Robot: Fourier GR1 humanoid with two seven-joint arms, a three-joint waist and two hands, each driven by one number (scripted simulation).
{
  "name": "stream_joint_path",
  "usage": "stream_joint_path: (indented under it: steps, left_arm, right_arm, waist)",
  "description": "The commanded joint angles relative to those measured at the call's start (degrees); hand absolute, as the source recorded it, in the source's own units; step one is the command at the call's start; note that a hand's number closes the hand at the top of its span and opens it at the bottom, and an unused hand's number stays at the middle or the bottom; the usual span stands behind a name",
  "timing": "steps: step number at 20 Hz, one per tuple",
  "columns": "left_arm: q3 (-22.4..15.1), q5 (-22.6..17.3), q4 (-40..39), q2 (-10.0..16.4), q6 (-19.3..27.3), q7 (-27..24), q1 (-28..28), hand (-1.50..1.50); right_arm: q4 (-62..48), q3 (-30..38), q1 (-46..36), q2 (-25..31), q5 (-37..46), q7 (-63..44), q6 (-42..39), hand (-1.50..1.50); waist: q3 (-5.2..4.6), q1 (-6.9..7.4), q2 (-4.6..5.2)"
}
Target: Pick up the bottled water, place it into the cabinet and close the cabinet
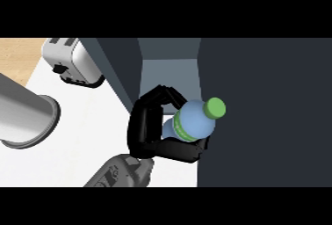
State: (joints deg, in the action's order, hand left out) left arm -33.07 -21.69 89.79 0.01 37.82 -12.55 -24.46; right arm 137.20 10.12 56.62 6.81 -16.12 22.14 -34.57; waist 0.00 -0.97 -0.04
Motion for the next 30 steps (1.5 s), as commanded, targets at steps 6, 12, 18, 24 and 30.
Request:
stream_joint_path:
  steps: [6, 12, 18, 24, 30]
  left_arm:
    - [-1.3, 0.3, -8.7, 0.0, 13.0, 3.9, -13.9, 1.50]
    - [1.6, -3.8, -22.5, 0.0, 11.0, 0.5, -22.0, 1.50]
    - [4.6, -3.2, -26.6, 0.0, 5.9, -1.7, -21.0, 1.50]
    - [6.8, -7.0, -37.8, 0.0, 5.2, -7.6, -23.8, 1.50]
    - [11.3, -11.5, -46.3, 0.0, 4.0, -13.3, -27.7, 1.50]
  right_arm:
    - [5.6, 4.9, 1.5, 0.7, -5.9, -1.7, -1.0, -1.50]
    - [6.5, 4.9, 1.1, 1.4, -6.3, -3.2, -0.9, -1.50]
    - [4.9, 7.0, 0.0, 1.9, -9.4, -4.4, -1.2, -1.50]
    - [4.9, 5.9, -0.7, 1.3, -8.4, -4.1, -2.3, -1.50]
    - [0.9, 9.4, -1.5, 3.7, -11.2, -1.9, -5.2, -1.50]
  waist:
    - [0.00, -0.56, -0.02]
    - [-0.03, -1.47, 0.39]
    - [-0.03, -0.09, 0.17]
    - [-0.04, -1.45, 0.32]
    - [-0.04, -2.50, 0.61]
